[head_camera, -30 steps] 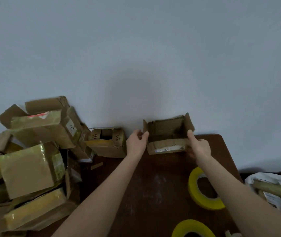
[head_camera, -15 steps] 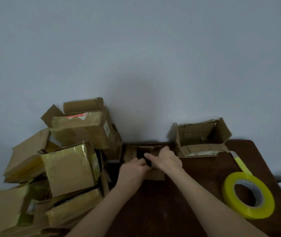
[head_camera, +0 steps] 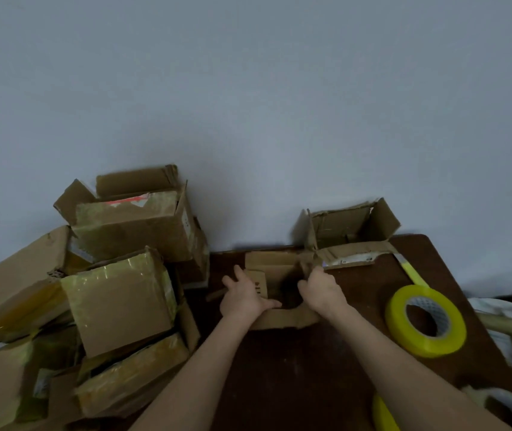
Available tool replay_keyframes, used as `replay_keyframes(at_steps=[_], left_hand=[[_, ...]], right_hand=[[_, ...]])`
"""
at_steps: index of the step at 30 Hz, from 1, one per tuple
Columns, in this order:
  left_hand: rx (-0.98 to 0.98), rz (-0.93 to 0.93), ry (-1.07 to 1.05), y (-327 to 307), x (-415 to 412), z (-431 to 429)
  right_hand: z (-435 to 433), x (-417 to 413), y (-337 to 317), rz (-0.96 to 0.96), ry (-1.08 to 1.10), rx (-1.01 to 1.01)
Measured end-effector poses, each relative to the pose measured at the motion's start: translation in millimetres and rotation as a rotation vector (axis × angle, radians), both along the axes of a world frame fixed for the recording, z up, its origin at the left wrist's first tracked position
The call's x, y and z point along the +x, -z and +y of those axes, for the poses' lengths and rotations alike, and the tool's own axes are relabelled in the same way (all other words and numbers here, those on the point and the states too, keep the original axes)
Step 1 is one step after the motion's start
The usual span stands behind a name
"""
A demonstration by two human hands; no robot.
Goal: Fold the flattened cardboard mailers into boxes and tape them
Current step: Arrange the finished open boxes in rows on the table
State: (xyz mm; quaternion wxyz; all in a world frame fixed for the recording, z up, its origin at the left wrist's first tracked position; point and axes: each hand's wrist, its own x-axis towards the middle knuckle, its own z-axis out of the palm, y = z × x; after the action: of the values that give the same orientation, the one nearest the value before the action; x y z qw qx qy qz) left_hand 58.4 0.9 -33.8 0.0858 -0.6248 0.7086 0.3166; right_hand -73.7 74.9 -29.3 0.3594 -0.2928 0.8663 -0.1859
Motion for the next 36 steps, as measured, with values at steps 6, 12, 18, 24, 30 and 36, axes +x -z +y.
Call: replay_keyframes(at_steps=[6, 12, 18, 24, 30, 36], left_hand=[[-0.117, 0.051, 0.083, 2.4, -34.5, 31.1], [-0.185, 0.316, -0.050, -6.1, -58.8, 55.0], [-0.121, 0.437, -0.103, 0.5, -49.0, 105.5], [-0.072, 0.587, -0.209, -12.1, -81.3, 76.5], [-0.269, 0.453, -0.327, -25.6, -18.3, 60.8], [-0.211, 0.444, -0.364, -12.4, -8.0, 88.1]], right_hand=[[34.5, -53.1, -2.6, 0.056, 0.166, -0.110], [70.7, -85.0, 0.4, 0.101, 0.222, -0.122], [100.6, -108.9, -10.3, 0.122, 0.183, 0.002], [90.3, -119.3, -16.1, 0.153, 0.194, -0.143], [72.9, -79.6, -15.7, -0.392, 0.019, -0.320], [80.2, -86.0, -24.0, -0.460, -0.014, -0.033]])
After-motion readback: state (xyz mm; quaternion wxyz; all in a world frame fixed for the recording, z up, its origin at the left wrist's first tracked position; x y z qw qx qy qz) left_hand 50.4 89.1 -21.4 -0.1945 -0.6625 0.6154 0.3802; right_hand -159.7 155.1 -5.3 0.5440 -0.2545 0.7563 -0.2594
